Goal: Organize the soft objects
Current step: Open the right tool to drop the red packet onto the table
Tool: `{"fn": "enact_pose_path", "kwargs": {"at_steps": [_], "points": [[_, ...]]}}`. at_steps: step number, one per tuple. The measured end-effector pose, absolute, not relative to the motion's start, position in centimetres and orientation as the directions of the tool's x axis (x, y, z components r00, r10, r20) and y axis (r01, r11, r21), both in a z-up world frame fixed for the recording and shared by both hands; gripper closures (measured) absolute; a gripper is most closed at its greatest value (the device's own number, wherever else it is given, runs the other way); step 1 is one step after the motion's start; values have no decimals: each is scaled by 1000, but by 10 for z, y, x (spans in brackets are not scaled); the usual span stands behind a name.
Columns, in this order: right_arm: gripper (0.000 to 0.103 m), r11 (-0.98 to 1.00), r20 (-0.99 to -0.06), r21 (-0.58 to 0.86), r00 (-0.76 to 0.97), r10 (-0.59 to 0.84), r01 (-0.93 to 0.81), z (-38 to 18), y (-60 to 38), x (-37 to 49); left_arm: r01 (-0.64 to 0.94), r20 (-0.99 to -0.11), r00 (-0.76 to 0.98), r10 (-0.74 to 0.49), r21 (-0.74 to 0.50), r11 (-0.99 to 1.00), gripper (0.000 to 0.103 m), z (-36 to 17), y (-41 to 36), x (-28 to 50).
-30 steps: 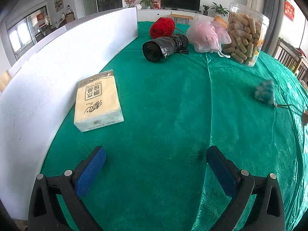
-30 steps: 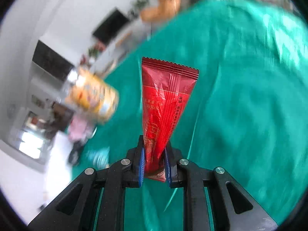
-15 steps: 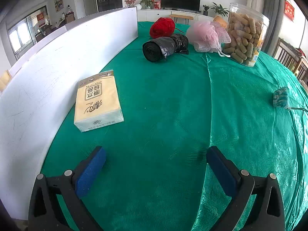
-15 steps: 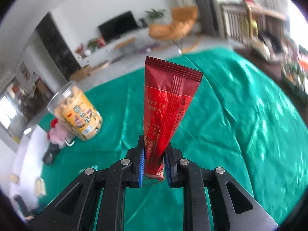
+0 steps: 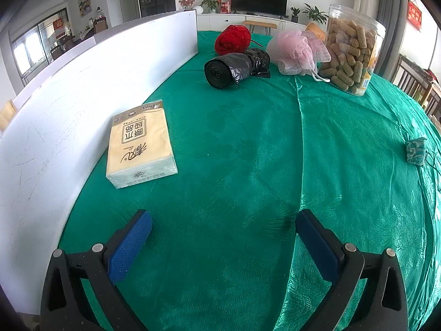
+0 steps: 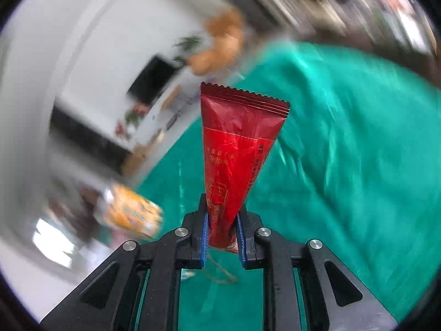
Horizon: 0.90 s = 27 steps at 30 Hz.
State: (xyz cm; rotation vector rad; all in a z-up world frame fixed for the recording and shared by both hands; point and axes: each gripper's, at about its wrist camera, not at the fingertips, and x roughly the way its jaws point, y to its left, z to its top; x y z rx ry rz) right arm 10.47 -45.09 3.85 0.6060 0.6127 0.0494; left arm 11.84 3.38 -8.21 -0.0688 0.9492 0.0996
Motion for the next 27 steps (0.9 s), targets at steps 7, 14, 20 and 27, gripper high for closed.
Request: {"fn": "enact_pose_path", "kwargs": {"at_steps": [7,14,20,27], "points": [[81,869,-785,381,387,484,-315,25,-277,140,-115,-814,578,54,-16,993,0,-82,34,118],[33,830,-797,457,266,542,-320,-31,-154,171,-115,-819,571,49,-21,993,0,-82,34,122],[32,826,-737,503,373,564,-255,-22,-168,164,-95,-827,563,-11,-78,992,0,-79,36,112],[32,950,-773,81,582,251,-302,-9,-242,89,59,-750,598,-285,-313,948,0,-59,25,103]]}}
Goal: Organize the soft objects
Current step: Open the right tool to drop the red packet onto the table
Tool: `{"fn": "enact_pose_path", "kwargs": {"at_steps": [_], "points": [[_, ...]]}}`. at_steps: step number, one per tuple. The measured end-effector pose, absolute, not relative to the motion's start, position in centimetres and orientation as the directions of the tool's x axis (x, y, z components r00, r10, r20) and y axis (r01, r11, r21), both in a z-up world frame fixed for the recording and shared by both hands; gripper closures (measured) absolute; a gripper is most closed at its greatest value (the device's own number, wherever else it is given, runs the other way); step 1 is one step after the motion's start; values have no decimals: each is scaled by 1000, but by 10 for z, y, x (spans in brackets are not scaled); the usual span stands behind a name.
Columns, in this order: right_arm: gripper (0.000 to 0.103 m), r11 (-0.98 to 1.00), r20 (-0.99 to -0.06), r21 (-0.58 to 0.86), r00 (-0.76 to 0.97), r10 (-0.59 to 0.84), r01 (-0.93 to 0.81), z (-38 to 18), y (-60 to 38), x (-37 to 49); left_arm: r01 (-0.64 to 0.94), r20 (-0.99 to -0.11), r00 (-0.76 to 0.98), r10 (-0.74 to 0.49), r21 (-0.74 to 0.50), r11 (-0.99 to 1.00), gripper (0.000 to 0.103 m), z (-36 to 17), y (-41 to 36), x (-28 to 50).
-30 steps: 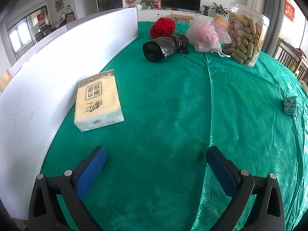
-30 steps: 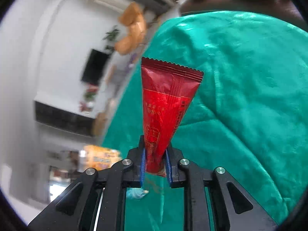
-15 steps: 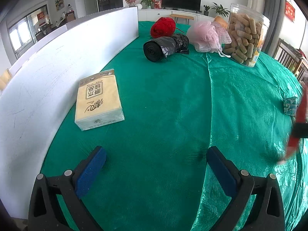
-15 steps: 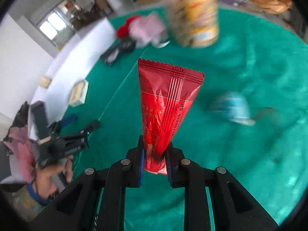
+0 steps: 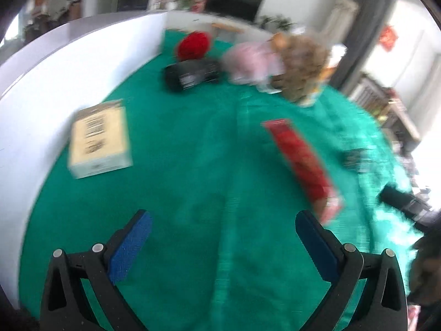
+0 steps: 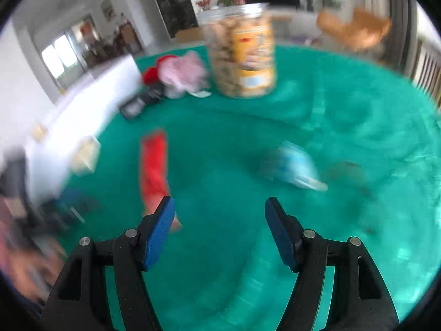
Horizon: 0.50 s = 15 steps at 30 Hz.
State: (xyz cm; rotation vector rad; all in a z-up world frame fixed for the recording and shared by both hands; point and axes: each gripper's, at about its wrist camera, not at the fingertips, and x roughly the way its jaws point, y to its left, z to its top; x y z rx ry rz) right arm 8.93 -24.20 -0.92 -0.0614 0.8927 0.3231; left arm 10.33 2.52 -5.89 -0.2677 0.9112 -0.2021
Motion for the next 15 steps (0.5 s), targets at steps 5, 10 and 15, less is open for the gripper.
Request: {"fn": "enact_pose_path", "kwargs": {"at_steps": [5,10,15], "points": [[32,969,-766,-44,631,123,-242,-21,-289,54,128,-737,555,-385,-382,915,0,-48,-27,123],[31,977,-775,-11,620,126,-212,-43,-296,53,79,-839,504,-205,-192,978,0,-68,-77,162],[30,982,-767,-8,630,116,-191,-41,-295,58,47,-838,530,-126,-120,992,19,-73,-75,175]]}}
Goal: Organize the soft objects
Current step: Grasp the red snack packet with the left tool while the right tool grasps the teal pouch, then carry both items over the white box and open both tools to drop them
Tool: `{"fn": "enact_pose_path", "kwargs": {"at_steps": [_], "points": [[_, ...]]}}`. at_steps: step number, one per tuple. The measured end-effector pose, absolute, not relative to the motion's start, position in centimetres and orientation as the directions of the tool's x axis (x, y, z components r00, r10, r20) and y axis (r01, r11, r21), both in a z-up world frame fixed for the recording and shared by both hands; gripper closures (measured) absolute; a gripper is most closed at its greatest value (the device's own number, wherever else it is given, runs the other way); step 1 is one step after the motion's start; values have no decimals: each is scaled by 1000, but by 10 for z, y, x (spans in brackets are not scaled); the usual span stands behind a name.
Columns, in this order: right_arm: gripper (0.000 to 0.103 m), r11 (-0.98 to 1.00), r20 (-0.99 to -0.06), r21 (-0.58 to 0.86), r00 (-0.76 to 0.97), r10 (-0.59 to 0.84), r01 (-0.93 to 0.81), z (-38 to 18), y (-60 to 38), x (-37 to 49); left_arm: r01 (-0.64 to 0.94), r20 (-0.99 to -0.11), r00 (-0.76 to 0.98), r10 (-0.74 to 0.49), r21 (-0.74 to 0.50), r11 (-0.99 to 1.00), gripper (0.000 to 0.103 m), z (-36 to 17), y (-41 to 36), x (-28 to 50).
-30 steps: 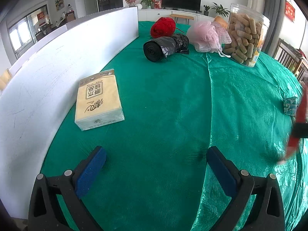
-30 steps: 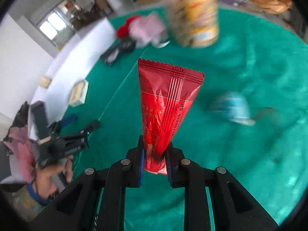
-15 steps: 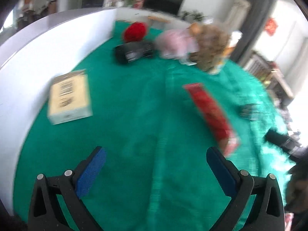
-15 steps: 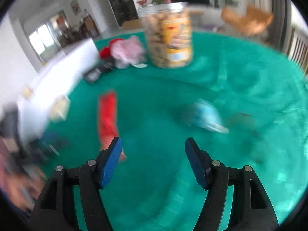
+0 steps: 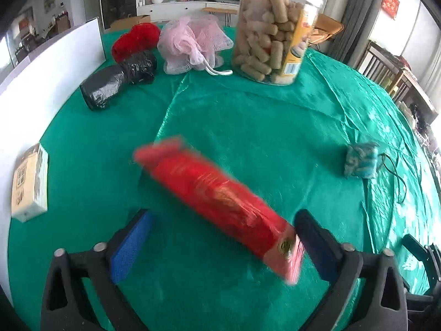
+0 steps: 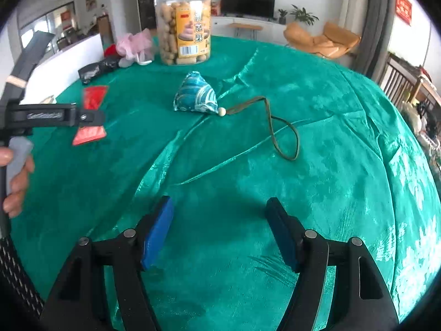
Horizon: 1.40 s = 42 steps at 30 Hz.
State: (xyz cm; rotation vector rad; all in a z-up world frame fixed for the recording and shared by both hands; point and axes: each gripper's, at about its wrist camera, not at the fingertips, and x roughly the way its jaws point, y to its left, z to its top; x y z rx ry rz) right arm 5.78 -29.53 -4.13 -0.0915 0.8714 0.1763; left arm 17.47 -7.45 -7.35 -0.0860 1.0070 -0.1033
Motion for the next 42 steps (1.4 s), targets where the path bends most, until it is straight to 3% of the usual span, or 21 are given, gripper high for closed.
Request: {"fn": "enact_pose_path", "kwargs": {"at_steps": [1,2,3,10,12,13,14,20,24,25,27,28,32,34,37,40,41,42], "points": [[30,982,-767,-4,630,119,-190,-42,-295,58,70,-828,547,-127,-106,992,49,-70,-72,173],[30,982,-767,-4,631,118,-190,-41,-296,59,95,-828,546,-129,-92,991,72,-69,-69,170],[30,982,-767,-7,632,116,-189,-42,-296,57,132,-834,533,-144,-86,988,74,-68,-64,168],[29,984,-765,-5,634,109,-176,-44,-297,56,262,-860,482,-164,-37,964,73,-65,-17,146],[29,985,-766,-4,634,110,-175,-45,-298,57,222,-856,491,-160,-55,974,52,-66,-1,144],[29,984,-766,-4,634,110,-175,-44,-298,57,194,-857,491,-154,-64,979,29,-68,3,143],[29,984,-766,-3,634,111,-175,-44,-298,57,160,-859,491,-145,-74,984,17,-70,7,143],[29,983,-727,100,664,176,-151,-27,-316,60,81,-855,510,-97,-65,995,16,-75,2,146],[29,973,-730,167,644,229,-157,-7,-335,108,88,-861,501,-92,-56,995,16,-76,-4,156],[29,967,-738,204,625,255,-154,-6,-341,127,90,-863,498,-87,-48,995,17,-76,-5,158],[29,941,-740,306,587,330,-144,-8,-353,160,95,-861,503,-81,-38,995,29,-75,-5,158],[29,927,-744,352,562,361,-129,-11,-355,176,98,-856,512,-74,-27,995,43,-74,-4,156],[27,878,-769,449,429,475,-167,-26,-325,205,106,-856,506,-108,-62,992,70,-70,7,153],[27,880,-785,370,407,468,-299,-18,-285,197,102,-852,503,-142,-105,989,72,-70,14,152],[28,915,-840,116,454,298,-386,-15,-238,190,104,-848,510,-146,-107,989,74,-70,14,155],[32,932,-852,79,462,248,-354,-22,-229,198,113,-846,511,-152,-109,988,78,-69,11,157],[55,940,-860,77,454,231,-332,-25,-231,200,111,-844,512,-160,-119,987,78,-69,12,156],[58,943,-861,85,452,231,-322,-25,-234,202,109,-841,515,-167,-129,986,78,-69,13,154]]}}
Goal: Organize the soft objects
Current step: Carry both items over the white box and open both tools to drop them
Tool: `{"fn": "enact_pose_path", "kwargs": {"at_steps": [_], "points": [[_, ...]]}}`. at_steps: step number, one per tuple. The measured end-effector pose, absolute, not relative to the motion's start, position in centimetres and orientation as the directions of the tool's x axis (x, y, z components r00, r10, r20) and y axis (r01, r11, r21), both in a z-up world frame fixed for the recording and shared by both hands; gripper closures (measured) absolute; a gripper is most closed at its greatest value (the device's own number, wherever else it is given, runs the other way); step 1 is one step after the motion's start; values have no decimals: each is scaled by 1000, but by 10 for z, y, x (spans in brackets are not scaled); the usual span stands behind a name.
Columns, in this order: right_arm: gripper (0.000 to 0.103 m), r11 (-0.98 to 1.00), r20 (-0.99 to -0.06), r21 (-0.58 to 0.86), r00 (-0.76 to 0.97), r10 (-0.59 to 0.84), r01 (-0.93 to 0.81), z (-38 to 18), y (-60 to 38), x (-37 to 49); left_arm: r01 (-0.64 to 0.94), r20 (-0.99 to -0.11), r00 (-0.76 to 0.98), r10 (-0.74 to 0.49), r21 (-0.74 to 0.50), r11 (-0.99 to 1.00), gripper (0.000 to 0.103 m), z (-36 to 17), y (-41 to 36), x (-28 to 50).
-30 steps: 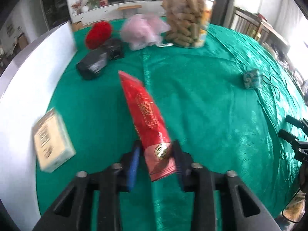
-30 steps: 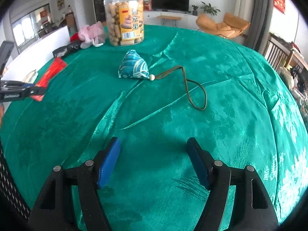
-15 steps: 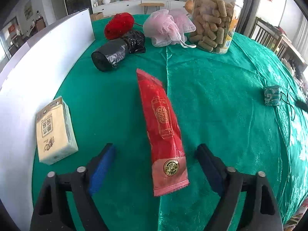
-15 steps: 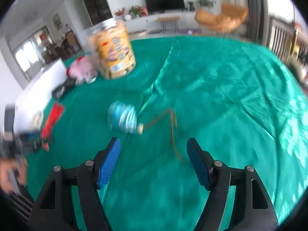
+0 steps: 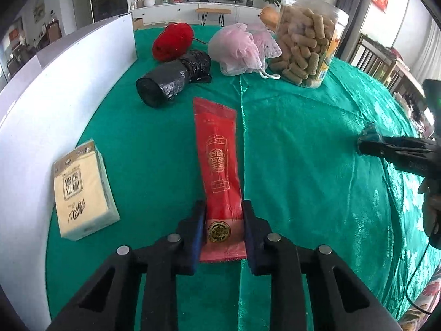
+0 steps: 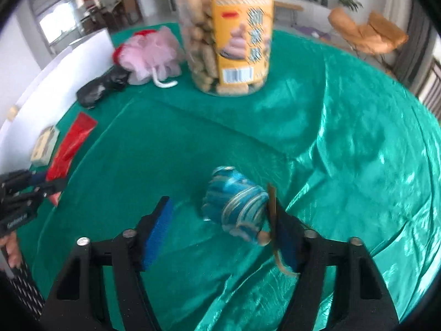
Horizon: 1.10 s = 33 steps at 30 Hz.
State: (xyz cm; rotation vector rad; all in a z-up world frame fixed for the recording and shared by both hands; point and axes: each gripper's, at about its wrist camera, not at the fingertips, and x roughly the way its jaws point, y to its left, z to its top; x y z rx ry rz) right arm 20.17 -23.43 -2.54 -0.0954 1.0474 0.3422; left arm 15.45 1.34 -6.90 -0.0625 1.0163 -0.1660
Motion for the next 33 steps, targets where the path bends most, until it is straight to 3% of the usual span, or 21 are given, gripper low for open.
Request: {"fn": "enact_pose_path", "kwargs": {"at_steps": [8,15,21,26,27,28,29,30,31,33], "points": [[59,941,-807,148,512,293,-304,17,-252,175,66,-789,558,-257,-267,962,78,-50,46,127],[59,868,-717,219,530,453,-445,94,-184,164,17,-675,671,-306,-399,917,78,26,107,105],[58,698,-598,334,430,677,-634,166,-53,157,-116,-647,753,-123,-315,942,78,92,207,85],[57,549,-547,424,280,789,-720,184,66,148,-278,-700,713,51,-216,936,78,92,282,66],[53,526,-543,440,251,801,-728,181,88,146,-319,-714,693,100,-180,930,76,88,296,59],[51,503,-542,465,215,812,-728,175,108,146,-366,-732,664,154,-138,920,65,81,310,54],[36,485,-547,490,178,818,-724,169,124,147,-403,-751,631,193,-105,909,41,73,320,51],[30,477,-559,512,145,817,-714,161,138,149,-434,-765,606,218,-89,897,28,65,331,47],[30,480,-578,522,122,807,-705,153,151,151,-453,-768,596,233,-82,888,14,60,338,43],[30,494,-608,516,107,787,-700,143,161,153,-482,-763,593,259,-78,873,14,52,347,33]]}}
